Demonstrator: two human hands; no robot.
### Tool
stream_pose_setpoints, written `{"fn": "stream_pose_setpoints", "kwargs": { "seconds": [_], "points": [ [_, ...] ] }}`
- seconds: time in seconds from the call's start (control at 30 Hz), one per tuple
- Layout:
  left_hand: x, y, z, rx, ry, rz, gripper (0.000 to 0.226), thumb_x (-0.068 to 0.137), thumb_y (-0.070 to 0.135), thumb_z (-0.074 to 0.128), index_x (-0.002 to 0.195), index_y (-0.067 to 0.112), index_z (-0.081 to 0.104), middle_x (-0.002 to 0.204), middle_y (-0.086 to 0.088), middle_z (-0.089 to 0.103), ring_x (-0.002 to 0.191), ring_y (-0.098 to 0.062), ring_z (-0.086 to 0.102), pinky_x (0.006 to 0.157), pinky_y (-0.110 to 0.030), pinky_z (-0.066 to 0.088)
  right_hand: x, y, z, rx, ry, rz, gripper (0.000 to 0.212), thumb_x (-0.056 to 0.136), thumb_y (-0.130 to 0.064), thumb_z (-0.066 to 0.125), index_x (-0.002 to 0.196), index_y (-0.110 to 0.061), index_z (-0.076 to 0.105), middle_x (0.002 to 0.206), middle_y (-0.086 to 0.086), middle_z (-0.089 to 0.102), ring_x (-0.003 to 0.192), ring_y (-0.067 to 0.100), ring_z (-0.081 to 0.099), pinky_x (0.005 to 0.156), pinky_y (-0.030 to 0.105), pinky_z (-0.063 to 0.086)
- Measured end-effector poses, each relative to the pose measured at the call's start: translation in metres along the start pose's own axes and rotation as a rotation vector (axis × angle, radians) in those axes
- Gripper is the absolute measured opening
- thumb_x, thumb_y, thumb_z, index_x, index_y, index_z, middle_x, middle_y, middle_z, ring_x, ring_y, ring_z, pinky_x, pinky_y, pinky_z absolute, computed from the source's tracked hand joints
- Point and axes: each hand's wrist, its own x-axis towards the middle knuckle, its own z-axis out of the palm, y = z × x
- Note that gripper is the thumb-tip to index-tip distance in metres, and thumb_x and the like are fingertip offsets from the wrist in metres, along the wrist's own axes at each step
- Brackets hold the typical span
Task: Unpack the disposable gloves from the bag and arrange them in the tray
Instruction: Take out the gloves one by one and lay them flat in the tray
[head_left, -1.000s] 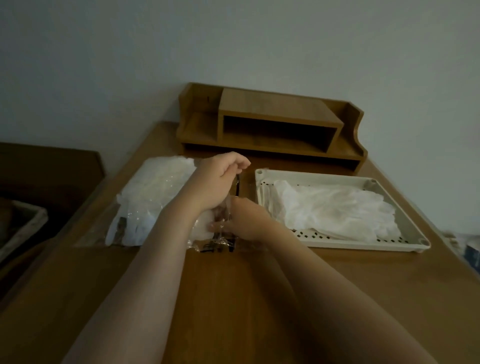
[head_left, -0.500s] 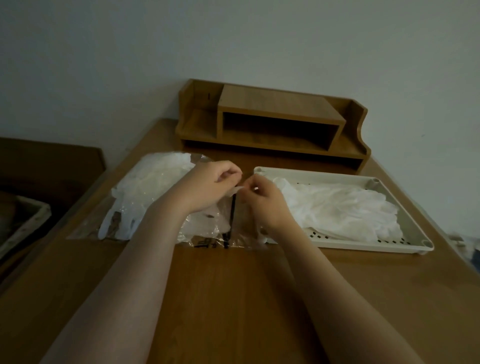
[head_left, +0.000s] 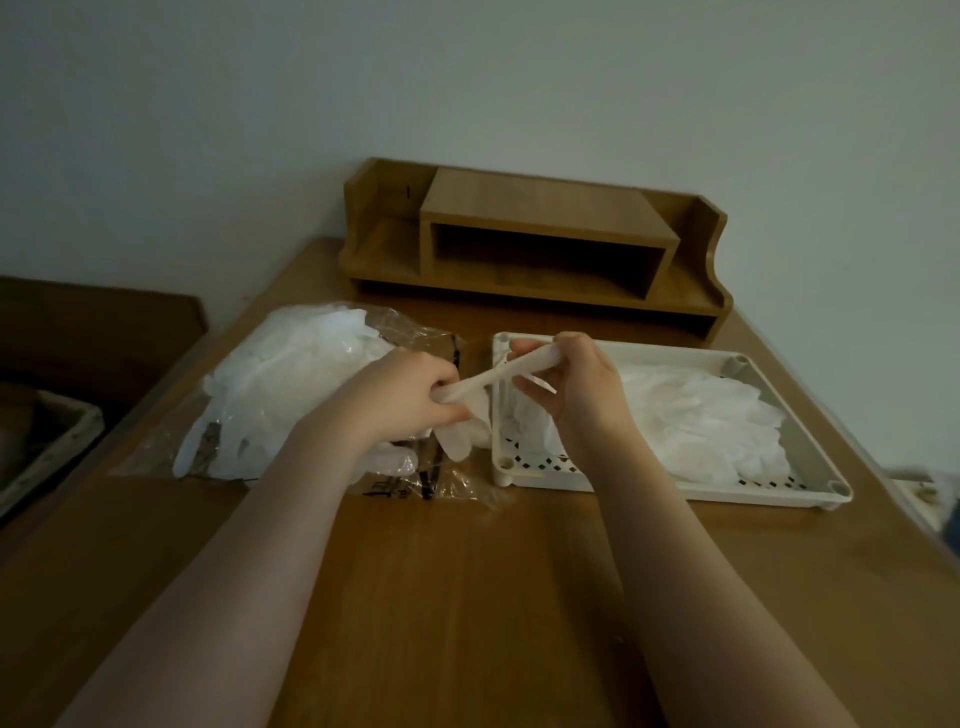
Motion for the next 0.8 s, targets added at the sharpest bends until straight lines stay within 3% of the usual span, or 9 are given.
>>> {"fn": "stream_pose_setpoints", "kwargs": {
  "seconds": [0.13,0.2,0.27,0.37,0.4,0.47,0.6,0.7,0.8],
  "points": [
    [-0.002,-0.003,-0.004,-0.057,-0.025,0.011,0.009,0.083,0.028,0.068,0.085,0.025,0.06,0.077,0.007,0.059,0.062,-0.006,0.053,0.056,-0.019,0.038,0.001,-0.008,-0.004,0.197,-0.005,0.009,0.018,0.099,-0.01,0.035,0.083,-0.01,0.044,0.059,0.002,0.046,0.059,0.018,0.055,0.072,0.034,0.055],
    [-0.003,-0.004,-0.005,-0.042,-0.047,0.011,0.019,0.081,0.014,0.063,0.092,0.03,0.059,0.084,0.009,0.06,0.071,-0.007,0.056,0.06,-0.02,0.041,-0.001,-0.006,-0.006,-0.085,-0.004,-0.089,0.016,0.1,-0.016,0.042,0.084,-0.013,0.046,0.06,-0.002,0.04,0.053,0.012,0.042,0.059,0.024,0.05],
    [-0.003,-0.003,-0.004,-0.043,-0.037,0.03,0.032,0.082,0.006,0.057,0.105,0.029,0.057,0.091,0.01,0.059,0.077,-0.007,0.057,0.063,-0.021,0.044,-0.003,-0.005,-0.007,-0.482,-0.077,-0.26,0.006,0.096,-0.022,0.051,0.091,-0.017,0.052,0.068,-0.005,0.048,0.057,0.008,0.044,0.057,0.022,0.044],
    [-0.003,0.001,-0.006,-0.14,0.096,0.081,0.029,0.089,0.009,0.055,0.11,0.029,0.052,0.1,0.012,0.057,0.083,-0.004,0.057,0.066,-0.019,0.046,-0.002,-0.002,-0.002,-0.853,-0.342,-0.308,0.032,0.086,-0.035,0.064,0.114,-0.021,0.057,0.088,-0.011,0.056,0.07,0.001,0.049,0.063,0.016,0.04],
    [-0.003,0.001,-0.008,-0.196,0.149,0.09,0.029,0.089,0.011,0.057,0.11,0.03,0.051,0.102,0.014,0.056,0.085,-0.003,0.057,0.067,-0.018,0.045,-0.002,-0.002,0.0,-0.962,-0.385,-0.308,0.033,0.085,-0.037,0.066,0.114,-0.023,0.058,0.086,-0.013,0.056,0.069,-0.001,0.049,0.061,0.015,0.038],
    [-0.003,0.002,-0.011,-0.276,0.242,0.103,0.028,0.089,0.016,0.06,0.11,0.032,0.048,0.103,0.017,0.055,0.084,-0.002,0.058,0.067,-0.016,0.044,-0.003,-0.004,0.002,-1.079,-0.375,-0.324,0.012,0.088,-0.033,0.064,0.095,-0.025,0.062,0.068,-0.012,0.053,0.055,0.001,0.043,0.052,0.015,0.031],
    [-0.005,0.003,-0.012,-0.184,0.168,0.074,0.022,0.086,0.017,0.063,0.104,0.028,0.056,0.095,0.017,0.058,0.081,-0.002,0.057,0.065,-0.018,0.044,-0.005,-0.011,-0.006,-0.811,-0.302,-0.277,0.022,0.093,-0.025,0.057,0.074,-0.016,0.064,0.06,0.002,0.051,0.05,0.01,0.039,0.051,0.02,0.032],
    [-0.004,-0.001,-0.009,-0.056,0.05,0.024,0.006,0.088,0.015,0.058,0.091,0.013,0.063,0.082,-0.002,0.064,0.067,-0.014,0.056,0.057,-0.021,0.039,-0.005,-0.018,-0.012,-0.649,-0.277,-0.183,0.024,0.093,-0.022,0.055,0.076,-0.006,0.062,0.071,0.015,0.055,0.061,0.021,0.049,0.06,0.031,0.04],
    [-0.004,-0.001,-0.01,-0.122,0.038,-0.011,0.019,0.09,0.024,0.059,0.085,0.007,0.064,0.078,-0.014,0.065,0.063,-0.024,0.056,0.058,-0.027,0.04,-0.005,-0.019,-0.014,-0.566,-0.268,-0.127,0.025,0.093,-0.025,0.056,0.078,-0.007,0.061,0.077,0.016,0.056,0.067,0.026,0.05,0.065,0.036,0.04]
  ]
}}
